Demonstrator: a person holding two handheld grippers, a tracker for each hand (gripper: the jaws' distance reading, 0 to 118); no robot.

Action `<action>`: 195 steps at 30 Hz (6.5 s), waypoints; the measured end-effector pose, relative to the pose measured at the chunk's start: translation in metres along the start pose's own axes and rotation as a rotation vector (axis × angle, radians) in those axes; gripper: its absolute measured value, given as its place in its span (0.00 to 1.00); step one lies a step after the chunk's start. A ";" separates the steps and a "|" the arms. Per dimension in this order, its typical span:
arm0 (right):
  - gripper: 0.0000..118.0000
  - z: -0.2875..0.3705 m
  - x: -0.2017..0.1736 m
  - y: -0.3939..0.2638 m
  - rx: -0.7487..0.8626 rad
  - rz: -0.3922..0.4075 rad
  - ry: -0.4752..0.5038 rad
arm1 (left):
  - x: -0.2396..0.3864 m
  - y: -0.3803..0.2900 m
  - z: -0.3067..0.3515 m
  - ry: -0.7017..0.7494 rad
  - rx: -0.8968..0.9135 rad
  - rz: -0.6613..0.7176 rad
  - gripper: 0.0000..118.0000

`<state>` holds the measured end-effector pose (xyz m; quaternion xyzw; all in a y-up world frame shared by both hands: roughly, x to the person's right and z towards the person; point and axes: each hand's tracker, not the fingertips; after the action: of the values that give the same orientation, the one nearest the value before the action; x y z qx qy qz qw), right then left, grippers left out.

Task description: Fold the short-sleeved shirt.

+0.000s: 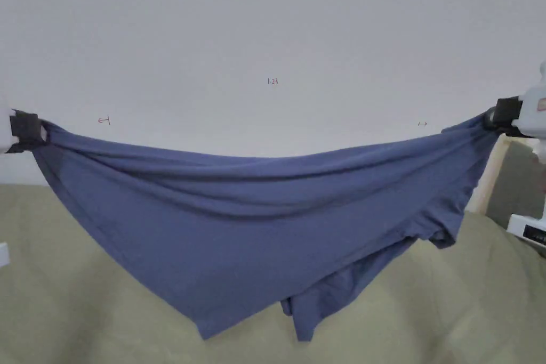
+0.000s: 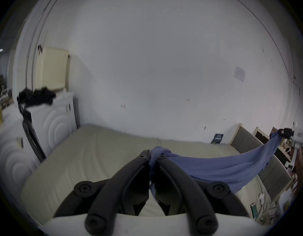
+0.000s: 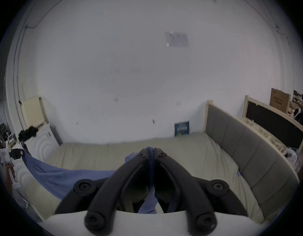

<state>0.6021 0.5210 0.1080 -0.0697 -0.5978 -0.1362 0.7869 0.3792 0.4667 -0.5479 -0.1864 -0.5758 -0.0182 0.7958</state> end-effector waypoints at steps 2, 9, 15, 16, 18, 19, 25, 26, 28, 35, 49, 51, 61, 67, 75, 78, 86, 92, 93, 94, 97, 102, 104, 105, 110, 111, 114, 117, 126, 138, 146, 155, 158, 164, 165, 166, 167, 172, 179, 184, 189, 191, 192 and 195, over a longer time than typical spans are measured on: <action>0.05 0.003 -0.006 0.024 0.024 -0.016 -0.002 | 0.012 0.027 -0.001 0.001 0.032 -0.050 0.00; 0.05 -0.021 -0.020 0.053 0.092 -0.040 -0.017 | 0.032 0.061 -0.029 0.053 0.062 -0.079 0.00; 0.05 -0.057 -0.020 0.037 0.083 -0.056 -0.017 | 0.036 0.056 -0.065 0.038 0.073 -0.026 0.00; 0.05 -0.063 -0.020 0.032 0.073 -0.052 -0.023 | 0.032 0.060 -0.036 0.039 0.054 -0.044 0.00; 0.05 -0.076 -0.018 0.018 0.057 -0.045 -0.035 | 0.039 0.046 -0.059 0.032 0.033 -0.036 0.00; 0.05 -0.084 -0.015 0.010 0.046 -0.048 -0.038 | 0.039 0.044 -0.060 0.039 0.023 -0.041 0.00; 0.05 -0.130 0.002 -0.051 -0.049 -0.073 -0.074 | 0.010 -0.013 -0.141 0.052 -0.041 -0.002 0.00; 0.05 -0.138 0.006 -0.062 -0.068 -0.080 -0.077 | 0.006 -0.021 -0.149 0.054 -0.051 0.002 0.00; 0.05 -0.148 0.012 -0.080 -0.104 -0.105 -0.079 | -0.001 -0.036 -0.164 0.040 -0.076 0.012 0.00; 0.05 -0.149 0.019 -0.105 -0.134 -0.106 -0.083 | 0.015 -0.088 -0.154 0.028 -0.092 0.001 0.00; 0.05 0.025 0.036 -0.249 -0.251 -0.118 -0.035 | -0.008 -0.223 0.020 -0.071 -0.185 0.084 0.00; 0.05 0.054 0.040 -0.291 -0.289 -0.102 -0.028 | -0.012 -0.263 0.053 -0.065 -0.236 0.095 0.00; 0.05 0.123 0.081 -0.488 -0.538 -0.146 -0.112 | -0.074 -0.445 0.143 0.037 -0.473 0.198 0.00; 0.67 0.133 0.093 -0.502 -0.458 -0.166 -0.074 | -0.078 -0.455 0.143 0.009 -0.411 0.195 0.84; 0.96 0.231 0.029 -0.468 -0.284 -0.019 0.165 | -0.044 -0.422 0.239 0.043 -0.183 -0.060 0.86; 0.89 0.275 -0.003 -0.466 -0.208 -0.035 0.244 | -0.017 -0.424 0.281 0.041 -0.174 -0.060 0.74; 0.00 0.305 -0.063 -0.473 -0.226 -0.016 0.283 | -0.013 -0.447 0.285 0.106 -0.350 -0.114 0.00; 0.00 0.293 -0.082 -0.469 -0.282 0.033 0.319 | -0.043 -0.443 0.231 0.095 -0.388 -0.083 0.06; 0.00 0.292 -0.085 -0.469 -0.291 0.035 0.323 | -0.050 -0.443 0.215 0.095 -0.386 -0.086 0.29; 0.00 0.290 -0.088 -0.469 -0.296 0.040 0.324 | -0.057 -0.443 0.204 0.088 -0.383 -0.075 0.65; 0.00 0.287 -0.092 -0.466 -0.307 0.038 0.319 | -0.077 -0.448 0.157 0.110 -0.407 -0.096 0.95; 0.00 0.283 -0.099 -0.462 -0.321 0.047 0.293 | -0.097 -0.466 0.099 0.138 -0.441 -0.102 0.93; 0.00 0.281 -0.099 -0.463 -0.329 0.058 0.284 | -0.099 -0.472 0.085 0.137 -0.446 -0.087 0.88; 0.00 0.280 -0.099 -0.463 -0.333 0.061 0.277 | -0.101 -0.476 0.081 0.135 -0.462 -0.089 0.80; 0.00 0.278 -0.098 -0.461 -0.340 0.054 0.261 | -0.091 -0.486 0.086 0.104 -0.457 -0.093 0.22; 0.00 0.278 -0.098 -0.461 -0.341 0.051 0.260 | -0.090 -0.486 0.086 0.109 -0.461 -0.086 0.12; 0.00 0.274 -0.096 -0.461 -0.349 0.035 0.260 | -0.090 -0.487 0.092 0.076 -0.435 -0.010 0.04; 0.00 0.268 -0.093 -0.458 -0.349 0.045 0.260 | -0.084 -0.479 0.103 0.060 -0.410 -0.023 0.00; 0.02 0.114 -0.094 -0.407 -0.375 0.339 0.282 | -0.057 -0.439 0.133 0.000 -0.360 -0.003 0.00; 0.97 -0.204 -0.107 -0.399 -0.595 0.409 0.241 | -0.017 -0.424 0.140 0.027 -0.363 -0.045 0.00; 0.95 -0.255 -0.115 -0.439 -0.711 0.461 0.256 | -0.019 -0.420 0.138 0.073 -0.387 -0.024 0.00; 0.04 -0.216 -0.132 -0.436 -0.683 0.387 0.383 | -0.020 -0.412 0.128 0.080 -0.405 -0.024 0.00; 0.04 -0.195 -0.126 -0.411 -0.610 0.309 0.374 | -0.020 -0.408 0.125 0.080 -0.413 -0.015 0.00; 0.04 -0.124 -0.098 -0.337 -0.447 0.180 0.382 | -0.024 -0.385 0.115 0.014 -0.368 0.024 0.00; 0.04 -0.108 -0.094 -0.324 -0.415 0.165 0.384 | -0.023 -0.378 0.116 -0.013 -0.325 0.038 0.00; 0.04 -0.094 -0.089 -0.312 -0.394 0.153 0.396 | -0.024 -0.371 0.116 -0.042 -0.306 0.062 0.00; 0.04 -0.077 -0.083 -0.299 -0.363 0.152 0.400 | -0.024 -0.361 0.115 -0.061 -0.300 0.088 0.00; 0.04 -0.005 -0.059 -0.226 -0.213 0.153 0.353 | -0.005 -0.293 0.111 -0.094 -0.182 0.041 0.00; 0.04 0.062 -0.049 -0.098 0.009 0.132 0.300 | 0.023 -0.145 0.090 -0.173 0.022 0.001 0.00; 0.04 0.089 -0.050 -0.011 0.148 0.072 0.283 | 0.043 -0.039 0.087 -0.173 0.131 -0.024 0.00; 0.04 0.092 -0.059 0.054 0.217 0.079 0.247 | 0.059 0.044 0.083 -0.154 0.198 -0.011 0.00; 0.04 0.081 -0.062 0.076 0.234 0.085 0.227 | 0.065 0.071 0.075 -0.126 0.207 0.009 0.00; 0.04 0.076 -0.065 0.085 0.248 0.090 0.217 | 0.067 0.086 0.072 -0.112 0.215 0.018 0.00; 0.04 0.057 -0.073 0.107 0.256 0.114 0.190 | 0.084 0.111 0.062 -0.069 0.248 -0.007 0.00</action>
<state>0.5630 0.6482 0.0593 0.0105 -0.5283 -0.0202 0.8487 0.3783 0.6048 -0.4847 -0.0849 -0.6015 0.0567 0.7923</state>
